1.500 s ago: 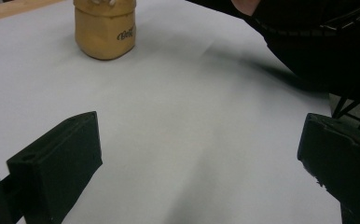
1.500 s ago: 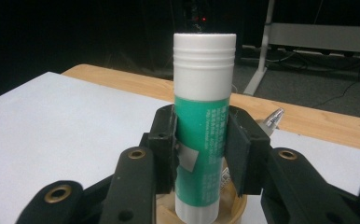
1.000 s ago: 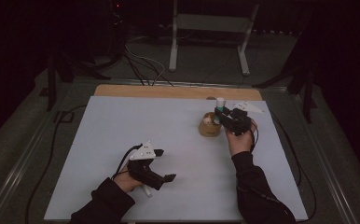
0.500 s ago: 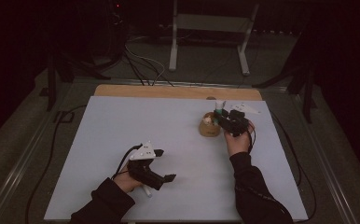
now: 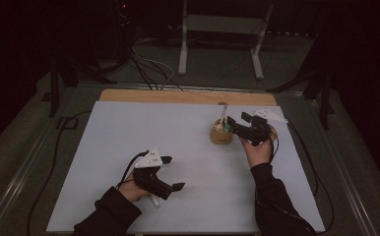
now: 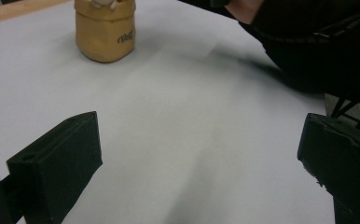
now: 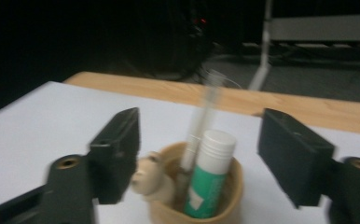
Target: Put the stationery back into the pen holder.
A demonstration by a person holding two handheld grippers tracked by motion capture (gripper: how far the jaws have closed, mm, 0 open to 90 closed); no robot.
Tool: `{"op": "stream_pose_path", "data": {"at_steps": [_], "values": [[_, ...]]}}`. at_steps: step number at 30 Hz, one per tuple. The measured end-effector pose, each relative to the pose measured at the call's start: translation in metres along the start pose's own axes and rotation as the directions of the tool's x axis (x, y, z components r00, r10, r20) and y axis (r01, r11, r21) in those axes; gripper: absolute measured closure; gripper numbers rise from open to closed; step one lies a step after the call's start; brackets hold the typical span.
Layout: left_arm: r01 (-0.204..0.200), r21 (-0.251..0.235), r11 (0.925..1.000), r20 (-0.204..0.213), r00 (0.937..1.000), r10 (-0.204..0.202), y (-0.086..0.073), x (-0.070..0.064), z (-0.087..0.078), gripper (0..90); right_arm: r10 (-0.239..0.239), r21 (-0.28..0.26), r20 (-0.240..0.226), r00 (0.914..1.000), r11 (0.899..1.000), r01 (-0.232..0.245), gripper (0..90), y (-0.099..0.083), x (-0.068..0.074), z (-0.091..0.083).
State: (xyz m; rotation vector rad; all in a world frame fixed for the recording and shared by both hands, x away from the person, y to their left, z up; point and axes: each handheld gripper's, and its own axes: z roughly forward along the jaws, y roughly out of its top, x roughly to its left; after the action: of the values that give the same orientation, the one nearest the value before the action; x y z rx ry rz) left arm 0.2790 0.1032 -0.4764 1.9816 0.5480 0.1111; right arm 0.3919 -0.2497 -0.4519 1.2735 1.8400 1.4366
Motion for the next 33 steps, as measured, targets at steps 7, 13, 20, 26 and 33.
{"op": "stream_pose_path", "data": {"at_steps": [7,13,20,26,33], "values": [[0.002,-0.027,0.9996,0.0,1.0,-0.002,0.004,0.004,-0.009,0.3,-0.064,0.015,-0.135,0.9888,0.998,0.067,11.7,0.003,0.019,-0.024],[0.007,-0.043,0.9991,-0.032,0.9995,-0.008,0.004,0.01,-0.016,0.4,-0.067,0.044,-0.206,0.9762,0.996,0.077,2.8,0.003,0.045,-0.036],[0.02,-0.071,0.9973,-0.059,0.998,-0.024,0.005,0.018,-0.026,0.4,-0.094,0.042,-0.239,0.9664,0.993,0.107,2.3,-0.002,0.07,-0.047],[0.028,-0.079,0.9965,-0.079,0.9963,-0.034,0.005,0.024,-0.03,0.4,-0.111,0.063,-0.276,0.9548,0.989,0.133,1.7,-0.01,0.093,-0.05],[0.033,-0.088,0.9955,-0.095,0.9946,-0.042,0.004,0.027,-0.033,0.4,-0.154,0.055,-0.298,0.9421,0.982,0.178,1.7,-0.024,0.13,-0.051]]}}
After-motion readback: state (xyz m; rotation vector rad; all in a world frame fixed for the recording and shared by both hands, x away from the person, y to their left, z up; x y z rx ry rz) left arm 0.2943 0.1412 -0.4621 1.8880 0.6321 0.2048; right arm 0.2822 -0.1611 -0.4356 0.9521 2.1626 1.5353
